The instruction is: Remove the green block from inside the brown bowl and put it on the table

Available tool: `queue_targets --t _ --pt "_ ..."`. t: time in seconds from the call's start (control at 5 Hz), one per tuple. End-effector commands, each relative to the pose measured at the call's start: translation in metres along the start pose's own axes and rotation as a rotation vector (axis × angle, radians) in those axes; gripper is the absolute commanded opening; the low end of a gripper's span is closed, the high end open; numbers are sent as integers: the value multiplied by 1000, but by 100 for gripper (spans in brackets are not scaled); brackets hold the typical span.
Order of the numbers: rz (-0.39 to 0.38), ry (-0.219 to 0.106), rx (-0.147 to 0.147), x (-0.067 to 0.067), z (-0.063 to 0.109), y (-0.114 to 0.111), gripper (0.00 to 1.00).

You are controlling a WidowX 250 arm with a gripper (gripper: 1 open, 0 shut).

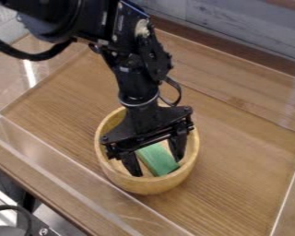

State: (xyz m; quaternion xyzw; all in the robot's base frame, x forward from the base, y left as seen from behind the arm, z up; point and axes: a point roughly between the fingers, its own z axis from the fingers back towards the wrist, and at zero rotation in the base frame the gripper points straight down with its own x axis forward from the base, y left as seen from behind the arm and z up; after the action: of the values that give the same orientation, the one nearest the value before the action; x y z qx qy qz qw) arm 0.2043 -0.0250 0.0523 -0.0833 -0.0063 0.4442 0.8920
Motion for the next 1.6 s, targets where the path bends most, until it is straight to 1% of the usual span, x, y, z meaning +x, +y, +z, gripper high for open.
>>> queue_targets --t 0.0,0.4,0.8,1.0,1.4 --pt "19 -14 -34 6 1 -5 100" --pt "38 -13 -51 9 -7 -6 100" --pt "52 -13 -58 11 -15 -6 100" --pt "57 -12 -59 11 -18 -5 0" --pt "54 5 -44 7 -15 -3 0"
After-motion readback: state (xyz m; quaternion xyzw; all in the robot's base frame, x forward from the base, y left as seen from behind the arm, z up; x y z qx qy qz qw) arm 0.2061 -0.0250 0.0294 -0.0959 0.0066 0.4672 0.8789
